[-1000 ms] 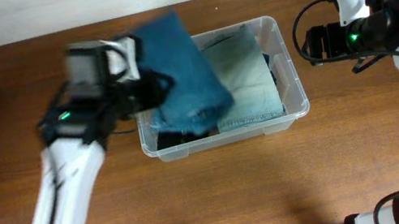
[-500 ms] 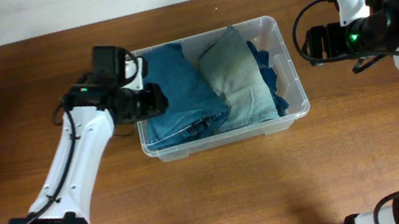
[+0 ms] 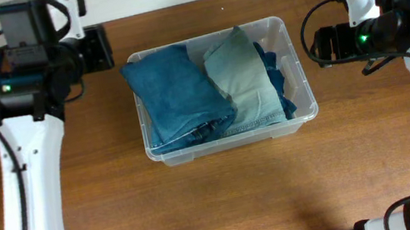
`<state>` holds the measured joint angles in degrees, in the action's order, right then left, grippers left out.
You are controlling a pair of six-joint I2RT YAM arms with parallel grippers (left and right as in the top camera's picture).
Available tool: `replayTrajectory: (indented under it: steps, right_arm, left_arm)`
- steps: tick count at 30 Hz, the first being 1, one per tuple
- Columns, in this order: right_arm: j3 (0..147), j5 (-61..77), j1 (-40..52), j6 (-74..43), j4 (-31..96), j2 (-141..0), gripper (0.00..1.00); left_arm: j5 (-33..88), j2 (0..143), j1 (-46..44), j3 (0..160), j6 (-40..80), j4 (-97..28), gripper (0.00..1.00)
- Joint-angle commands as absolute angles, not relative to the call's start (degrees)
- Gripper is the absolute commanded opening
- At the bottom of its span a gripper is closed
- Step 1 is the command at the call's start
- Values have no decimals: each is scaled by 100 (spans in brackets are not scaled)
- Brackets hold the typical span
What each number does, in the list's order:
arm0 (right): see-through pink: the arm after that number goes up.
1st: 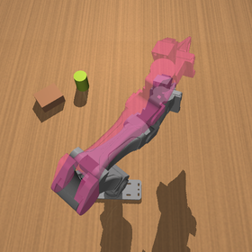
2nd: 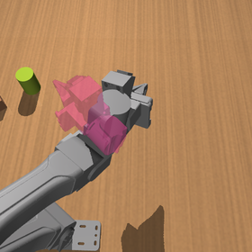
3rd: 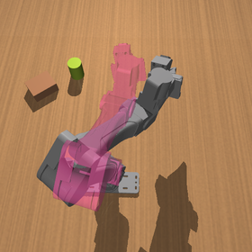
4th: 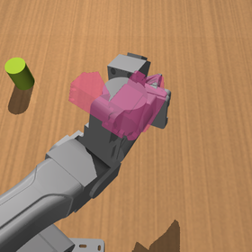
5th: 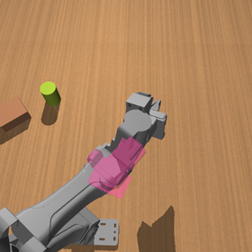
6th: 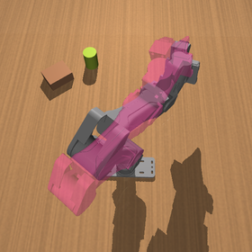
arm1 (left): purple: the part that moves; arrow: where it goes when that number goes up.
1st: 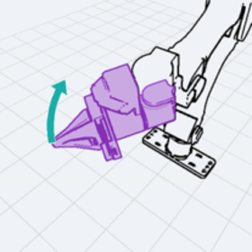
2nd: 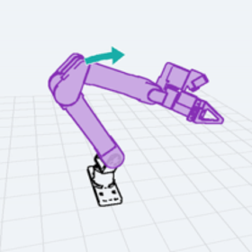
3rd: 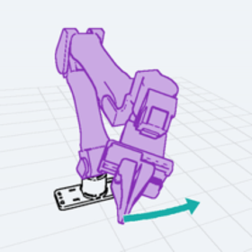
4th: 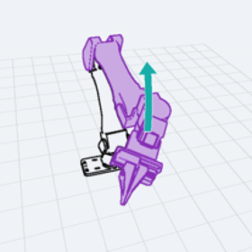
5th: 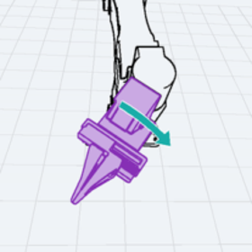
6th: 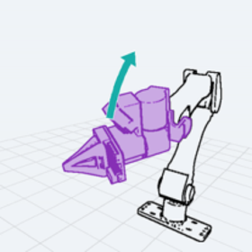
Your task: Pack container
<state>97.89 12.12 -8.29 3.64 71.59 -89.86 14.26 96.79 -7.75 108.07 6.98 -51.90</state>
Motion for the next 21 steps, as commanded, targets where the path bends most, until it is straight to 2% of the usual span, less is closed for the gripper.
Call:
replayTrajectory:
  steps: [1, 7, 14, 21]
  right_arm:
    - [9765, 1284, -869, 408, 7153, -8954, 98]
    - [9765, 1284, -869, 408, 7153, -8954, 98]
    - [9765, 1284, -869, 408, 7159, -8954, 99]
    - [9765, 1284, -869, 408, 7159, -8954, 98]
  left_arm:
    - [1406, 10226, -1127, 10680, 587, -5363, 1]
    - [1238, 11402, -1603, 10486, 589, -5815, 1]
    - [978, 12842, -1756, 10488, 563, -5957, 0]
    - [792, 12665, -1708, 10943, -163, -6208, 1]
